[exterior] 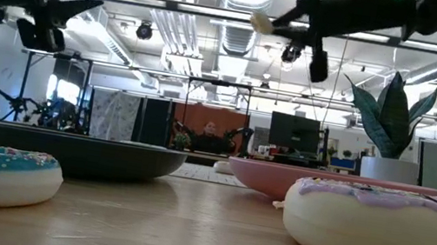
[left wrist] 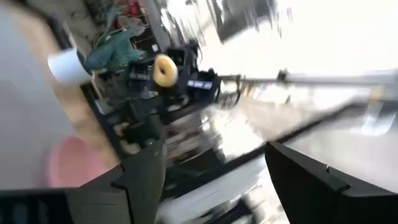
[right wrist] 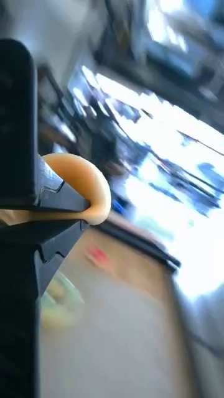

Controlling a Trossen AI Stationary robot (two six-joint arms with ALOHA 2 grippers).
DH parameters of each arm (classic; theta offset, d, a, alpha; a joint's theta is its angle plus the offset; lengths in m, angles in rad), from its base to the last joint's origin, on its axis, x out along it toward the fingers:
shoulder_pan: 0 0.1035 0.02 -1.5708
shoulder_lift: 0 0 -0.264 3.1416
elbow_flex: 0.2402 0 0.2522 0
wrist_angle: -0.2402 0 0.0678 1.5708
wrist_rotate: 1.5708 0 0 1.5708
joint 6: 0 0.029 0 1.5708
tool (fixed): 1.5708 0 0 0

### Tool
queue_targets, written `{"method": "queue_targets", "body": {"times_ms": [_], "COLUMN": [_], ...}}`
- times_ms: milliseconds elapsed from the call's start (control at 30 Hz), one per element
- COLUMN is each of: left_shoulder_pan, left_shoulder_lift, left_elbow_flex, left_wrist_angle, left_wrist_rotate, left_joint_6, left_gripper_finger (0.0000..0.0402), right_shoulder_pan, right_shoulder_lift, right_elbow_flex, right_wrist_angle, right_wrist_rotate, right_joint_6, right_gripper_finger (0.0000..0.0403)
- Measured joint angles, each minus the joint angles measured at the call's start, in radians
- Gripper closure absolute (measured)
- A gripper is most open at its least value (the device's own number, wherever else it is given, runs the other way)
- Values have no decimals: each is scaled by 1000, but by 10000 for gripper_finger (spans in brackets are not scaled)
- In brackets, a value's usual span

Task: Pick & Place donuts
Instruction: Put the small yellow doughnut on the black plate

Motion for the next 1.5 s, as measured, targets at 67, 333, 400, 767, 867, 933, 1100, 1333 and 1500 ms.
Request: {"method": "queue_targets", "body": {"times_ms": [67,333,400,767,867,933,1100,1333,1500], "left_shoulder_pan": [0,1,1,13,21,28,41,45,48], "left_shoulder_lift": [-2,12,27,258,328,366,458,574,637], "left_elbow_flex": [0,0,0,0,10,30,80,153,189], "left_wrist_angle": [14,6,6,279,453,477,477,495,589], "left_wrist_rotate": [-53,-266,-268,-280,-319,-339,-341,-327,-247], "left_joint_6": [-79,-412,-434,-642,-600,-574,-578,-603,-604], "left_gripper_finger": [154,154,154,154,154,154,154,161,183], "right_shoulder_pan": [10,11,11,60,90,107,127,143,155], "right_shoulder_lift": [0,7,19,251,336,389,486,540,540], "right_elbow_flex": [25,230,284,609,695,749,868,966,973], "right_wrist_angle": [-66,-419,-437,-440,-429,-404,-328,-324,-322], "right_wrist_rotate": [118,279,301,306,302,293,265,245,207], "right_joint_6": [-127,-571,-700,-1362,-1536,-1635,-1784,-1873,-1932], "right_gripper_finger": [392,390,390,390,390,390,390,390,390]}}
